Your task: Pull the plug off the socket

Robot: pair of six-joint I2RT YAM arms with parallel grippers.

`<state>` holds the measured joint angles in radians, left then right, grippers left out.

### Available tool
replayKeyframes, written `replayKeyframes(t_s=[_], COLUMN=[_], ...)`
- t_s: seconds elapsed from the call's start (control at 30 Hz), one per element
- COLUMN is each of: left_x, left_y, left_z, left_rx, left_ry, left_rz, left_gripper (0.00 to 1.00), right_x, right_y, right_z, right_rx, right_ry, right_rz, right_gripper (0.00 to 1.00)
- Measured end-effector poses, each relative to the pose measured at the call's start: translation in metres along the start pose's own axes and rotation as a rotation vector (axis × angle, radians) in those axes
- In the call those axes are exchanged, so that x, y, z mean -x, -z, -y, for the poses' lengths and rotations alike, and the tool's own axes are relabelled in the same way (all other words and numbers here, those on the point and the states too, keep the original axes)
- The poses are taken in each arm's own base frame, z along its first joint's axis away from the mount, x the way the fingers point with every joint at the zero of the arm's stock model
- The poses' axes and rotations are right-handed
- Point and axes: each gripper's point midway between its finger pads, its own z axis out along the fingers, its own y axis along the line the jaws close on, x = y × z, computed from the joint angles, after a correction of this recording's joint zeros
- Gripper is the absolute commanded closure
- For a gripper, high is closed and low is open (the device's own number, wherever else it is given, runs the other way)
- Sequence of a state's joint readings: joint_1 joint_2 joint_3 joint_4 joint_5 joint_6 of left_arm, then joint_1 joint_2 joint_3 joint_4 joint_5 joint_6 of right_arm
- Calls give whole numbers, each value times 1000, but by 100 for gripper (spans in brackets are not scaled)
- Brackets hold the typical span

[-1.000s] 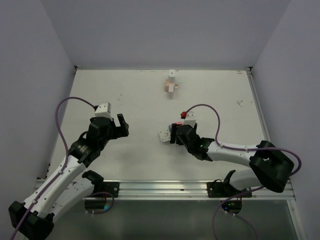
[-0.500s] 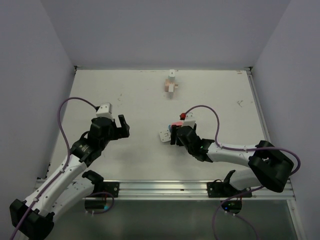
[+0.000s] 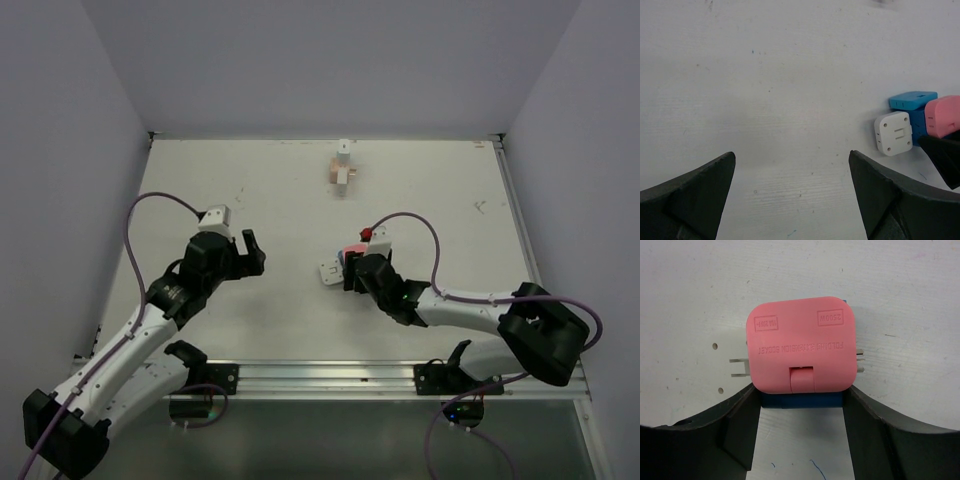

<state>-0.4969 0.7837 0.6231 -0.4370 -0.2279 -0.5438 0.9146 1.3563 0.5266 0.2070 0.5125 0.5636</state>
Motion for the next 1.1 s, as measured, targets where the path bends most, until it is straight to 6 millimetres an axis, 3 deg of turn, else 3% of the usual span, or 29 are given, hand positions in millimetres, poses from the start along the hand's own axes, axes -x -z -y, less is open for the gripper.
replayKeyframes(t_s=[0.2,0.43,0.73,1.1], left_x=[-13,-43,-70,-88], left_y=[-12,-34,-53,-75], left_z=[21,50,105,125], left_rx=[-94,-199,-337,-387], left_ry=[73,169,228,336], left_rz=[-47,-170,-251,-299], left_gripper=[2,2,6,15], right_x=[-1,-1,-2,-4], right_y=[4,9,12,13], right_z=[2,0,-7,-10], right_rx=[4,14,29,39], right_ry=[-4,-72,-204,-316], right_rz=[-4,-5,-22,-28], right_gripper=[71,82,100,100])
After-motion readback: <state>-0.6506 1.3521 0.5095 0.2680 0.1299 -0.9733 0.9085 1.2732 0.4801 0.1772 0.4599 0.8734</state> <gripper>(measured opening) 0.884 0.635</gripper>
